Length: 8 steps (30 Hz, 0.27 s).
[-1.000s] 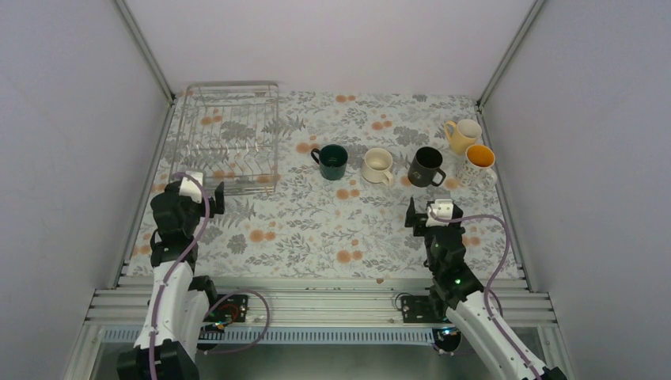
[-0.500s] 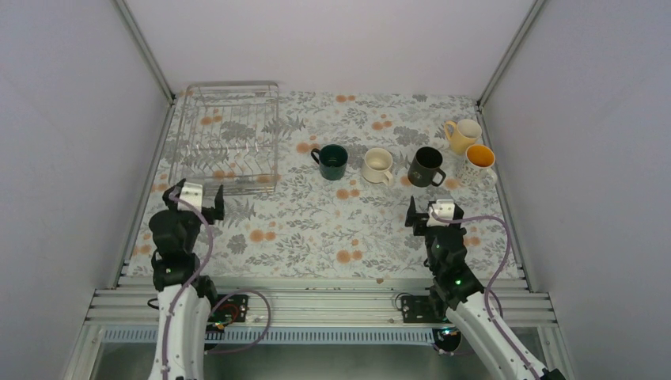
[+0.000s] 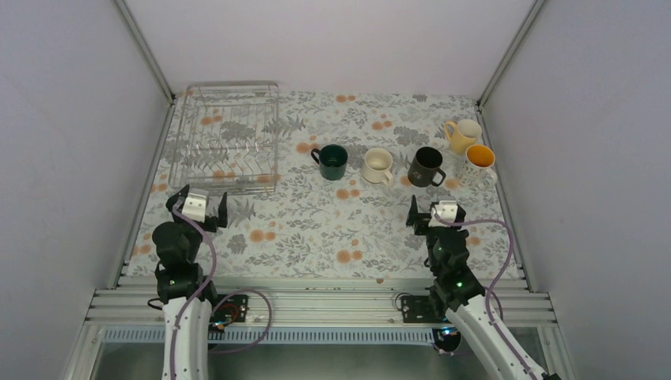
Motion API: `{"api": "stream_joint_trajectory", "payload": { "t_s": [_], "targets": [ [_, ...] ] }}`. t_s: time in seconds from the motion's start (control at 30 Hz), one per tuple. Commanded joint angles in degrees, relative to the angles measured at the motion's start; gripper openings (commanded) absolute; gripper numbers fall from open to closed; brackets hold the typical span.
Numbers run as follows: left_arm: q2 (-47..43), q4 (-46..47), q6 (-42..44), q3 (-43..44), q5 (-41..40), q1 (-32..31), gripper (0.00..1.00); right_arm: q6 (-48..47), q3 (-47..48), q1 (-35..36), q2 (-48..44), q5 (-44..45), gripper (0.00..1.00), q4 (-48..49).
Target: Unload the cups from the dish rack
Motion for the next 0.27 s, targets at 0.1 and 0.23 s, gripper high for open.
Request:
{"api": "stream_joint_trajectory", "payload": {
  "t_s": [0.1, 0.23],
  "targets": [
    [-3.71, 0.03, 0.22, -1.47, 1.09, 0.29, 1.0, 1.33, -1.23, 0.09, -0.95, 0.81, 1.0, 0.79],
    [-2.92, 0.28, 0.6, -1.39, 2.38, 0.3, 1.0, 1.34, -1.24, 0.09, -0.95, 0.72, 1.0, 0.79]
  ]
}}
